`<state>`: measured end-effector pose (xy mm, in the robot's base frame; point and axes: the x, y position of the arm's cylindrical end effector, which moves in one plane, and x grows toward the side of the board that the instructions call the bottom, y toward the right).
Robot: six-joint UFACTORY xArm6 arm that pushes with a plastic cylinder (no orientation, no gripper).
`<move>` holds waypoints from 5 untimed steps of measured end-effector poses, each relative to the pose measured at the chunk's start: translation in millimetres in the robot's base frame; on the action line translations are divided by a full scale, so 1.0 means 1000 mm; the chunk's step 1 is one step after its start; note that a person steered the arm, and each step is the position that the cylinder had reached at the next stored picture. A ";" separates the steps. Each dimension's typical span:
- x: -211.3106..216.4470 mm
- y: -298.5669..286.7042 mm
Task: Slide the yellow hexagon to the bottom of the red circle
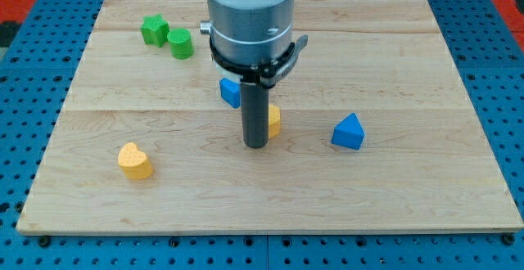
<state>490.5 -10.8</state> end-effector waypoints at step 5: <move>-0.043 0.016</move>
